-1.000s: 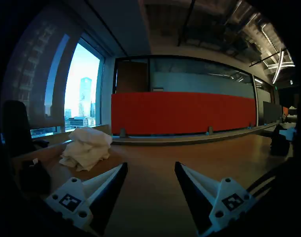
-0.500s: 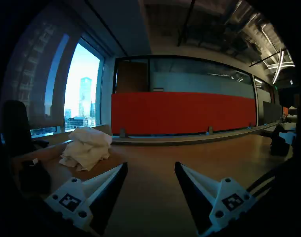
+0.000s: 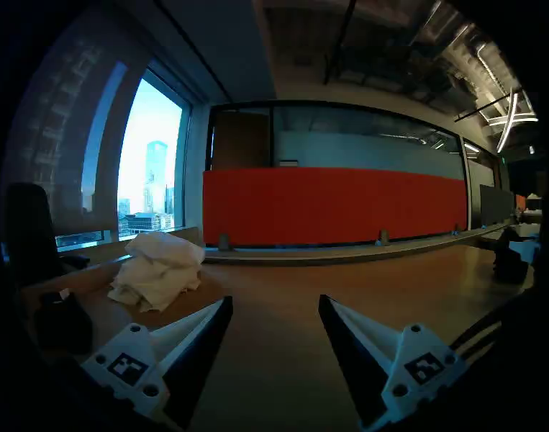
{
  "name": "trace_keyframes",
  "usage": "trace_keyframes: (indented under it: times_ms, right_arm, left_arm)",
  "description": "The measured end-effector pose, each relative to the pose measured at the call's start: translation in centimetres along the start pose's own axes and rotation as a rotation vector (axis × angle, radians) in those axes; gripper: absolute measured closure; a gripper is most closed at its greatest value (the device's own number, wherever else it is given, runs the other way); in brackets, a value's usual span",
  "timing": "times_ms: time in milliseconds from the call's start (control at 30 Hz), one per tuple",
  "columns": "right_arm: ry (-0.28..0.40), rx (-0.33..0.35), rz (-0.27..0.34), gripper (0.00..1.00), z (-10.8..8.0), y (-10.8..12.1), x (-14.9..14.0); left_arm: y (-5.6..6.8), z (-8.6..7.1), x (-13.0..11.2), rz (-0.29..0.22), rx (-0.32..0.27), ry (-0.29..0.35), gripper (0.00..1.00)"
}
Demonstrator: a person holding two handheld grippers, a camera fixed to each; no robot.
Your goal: Fold towel
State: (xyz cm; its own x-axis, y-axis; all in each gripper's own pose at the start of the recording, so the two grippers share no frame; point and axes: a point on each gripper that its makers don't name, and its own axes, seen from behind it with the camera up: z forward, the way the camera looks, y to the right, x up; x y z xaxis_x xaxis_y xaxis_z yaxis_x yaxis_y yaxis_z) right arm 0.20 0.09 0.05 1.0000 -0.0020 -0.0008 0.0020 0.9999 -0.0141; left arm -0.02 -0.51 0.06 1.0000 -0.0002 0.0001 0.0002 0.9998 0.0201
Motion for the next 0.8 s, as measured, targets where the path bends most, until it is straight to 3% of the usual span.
trace_keyframes:
  times_ms: [800]
  right_arm:
    - [-0.001, 0.001, 0.002, 0.06, 0.06, 0.14, -0.11]
  left_arm:
    - [-0.01, -0.02, 0.02, 0.0, 0.0, 0.0, 0.12]
